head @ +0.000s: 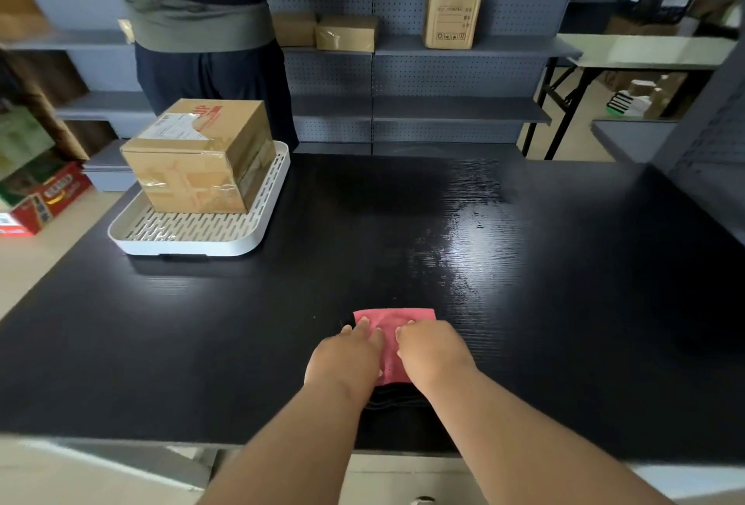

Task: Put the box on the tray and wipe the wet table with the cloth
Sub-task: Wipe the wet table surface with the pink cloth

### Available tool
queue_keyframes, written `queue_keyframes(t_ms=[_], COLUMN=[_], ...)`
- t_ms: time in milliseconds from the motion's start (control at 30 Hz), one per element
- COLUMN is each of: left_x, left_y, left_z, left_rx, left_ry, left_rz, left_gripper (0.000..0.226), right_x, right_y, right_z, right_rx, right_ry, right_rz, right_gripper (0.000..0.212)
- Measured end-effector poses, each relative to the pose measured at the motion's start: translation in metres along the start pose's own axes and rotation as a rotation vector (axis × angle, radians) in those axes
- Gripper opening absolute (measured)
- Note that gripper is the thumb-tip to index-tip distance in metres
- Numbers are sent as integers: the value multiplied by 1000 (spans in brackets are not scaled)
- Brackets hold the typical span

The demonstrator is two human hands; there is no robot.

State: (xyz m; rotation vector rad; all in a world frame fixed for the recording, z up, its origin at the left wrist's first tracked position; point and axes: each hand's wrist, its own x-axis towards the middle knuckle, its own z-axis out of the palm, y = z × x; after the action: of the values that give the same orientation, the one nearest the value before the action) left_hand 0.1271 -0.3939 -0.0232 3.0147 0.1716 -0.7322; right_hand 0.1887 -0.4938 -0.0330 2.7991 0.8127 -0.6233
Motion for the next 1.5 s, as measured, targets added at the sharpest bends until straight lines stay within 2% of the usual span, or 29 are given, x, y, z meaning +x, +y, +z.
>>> queue_keyframes(t_ms=[200, 367, 567, 700, 1100, 1300, 1500], left_x=[25, 63, 141, 202, 352, 380, 373], left_y=[-9, -23, -50, -66, -110, -119, -116], left_z=[-9, -25, -60, -91, -168, -180, -181], left_rx=[-3, -8, -5, -9, -60, -28, -28], left_ry=[-62, -53, -37, 0, 41, 40, 27], left_rz=[-9, -33, -72, -105, -184, -204, -205], left_gripper=[61, 61, 62, 59, 61, 58, 59], right_x=[18, 65, 140, 200, 353, 380, 374], right_y=[-1, 4, 17, 32, 69, 77, 78], right_z=[-6, -19, -50, -75, -151, -165, -162], right_rx=[-19, -16, -27, -44, -115, -115, -96], right_ry=[45, 10, 35, 124, 245, 281, 277], right_rz=[-30, -35, -63, -84, -151, -185, -186], right_gripper=[30, 32, 32, 32, 33, 38, 42])
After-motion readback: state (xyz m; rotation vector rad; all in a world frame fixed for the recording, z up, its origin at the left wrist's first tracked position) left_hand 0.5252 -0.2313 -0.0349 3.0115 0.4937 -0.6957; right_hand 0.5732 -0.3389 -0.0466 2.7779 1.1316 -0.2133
